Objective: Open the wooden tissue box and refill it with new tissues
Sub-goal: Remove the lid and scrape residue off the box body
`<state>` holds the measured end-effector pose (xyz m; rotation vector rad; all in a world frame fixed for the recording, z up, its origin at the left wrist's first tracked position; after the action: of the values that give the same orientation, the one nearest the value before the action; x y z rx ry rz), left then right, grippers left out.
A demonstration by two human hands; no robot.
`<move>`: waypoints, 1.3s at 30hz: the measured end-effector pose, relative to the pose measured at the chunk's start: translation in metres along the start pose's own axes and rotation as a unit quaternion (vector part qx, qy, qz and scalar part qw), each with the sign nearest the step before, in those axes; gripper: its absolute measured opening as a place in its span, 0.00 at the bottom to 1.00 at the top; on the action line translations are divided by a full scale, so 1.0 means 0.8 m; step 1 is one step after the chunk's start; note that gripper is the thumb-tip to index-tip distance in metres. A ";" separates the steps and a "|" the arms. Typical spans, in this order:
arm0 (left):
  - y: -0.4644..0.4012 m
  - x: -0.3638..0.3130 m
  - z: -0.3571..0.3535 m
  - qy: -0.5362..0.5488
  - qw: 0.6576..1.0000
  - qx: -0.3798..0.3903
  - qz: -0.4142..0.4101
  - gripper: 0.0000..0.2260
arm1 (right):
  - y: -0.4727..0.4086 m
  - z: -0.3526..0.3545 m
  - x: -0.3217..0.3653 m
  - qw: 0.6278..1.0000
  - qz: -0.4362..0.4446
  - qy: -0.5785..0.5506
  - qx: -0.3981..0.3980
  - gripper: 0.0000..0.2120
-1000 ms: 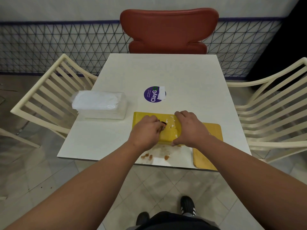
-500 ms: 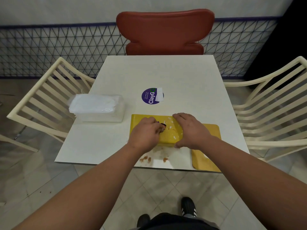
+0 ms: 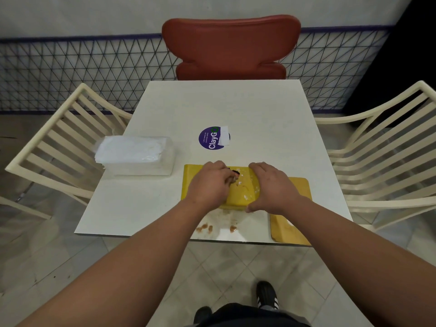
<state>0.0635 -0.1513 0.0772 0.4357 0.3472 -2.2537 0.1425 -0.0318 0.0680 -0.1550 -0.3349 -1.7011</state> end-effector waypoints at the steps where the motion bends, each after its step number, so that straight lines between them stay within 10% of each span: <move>1: -0.002 0.007 0.004 -0.001 1.000 -0.006 0.012 0.11 | 0.000 0.001 0.000 1.000 0.000 0.001 0.000 0.56; 18: 0.025 -0.011 -0.005 -0.011 0.992 0.064 -0.107 0.09 | 0.003 -0.001 0.000 1.000 0.006 -0.010 0.000 0.56; 31: 0.021 0.100 0.040 0.069 0.976 -0.121 0.170 0.11 | 0.003 0.000 -0.002 1.000 0.001 -0.015 0.003 0.57; 39: 0.018 0.036 0.011 0.003 0.998 -0.059 -0.006 0.09 | 0.001 0.000 -0.004 1.000 0.004 -0.016 0.002 0.57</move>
<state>0.0549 -0.1833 0.0715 0.3799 0.4850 -2.2297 0.1436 -0.0289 0.0670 -0.1805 -0.3605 -1.6909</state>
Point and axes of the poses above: each hand's wrist, its own y-axis away from the middle knuckle, its own z-axis out of the back of the hand, x = y × z, the point moved 7 cm from there along -y, towards the middle knuckle, and after that the axes turned 7 degrees about z, right-handed, at the moved point
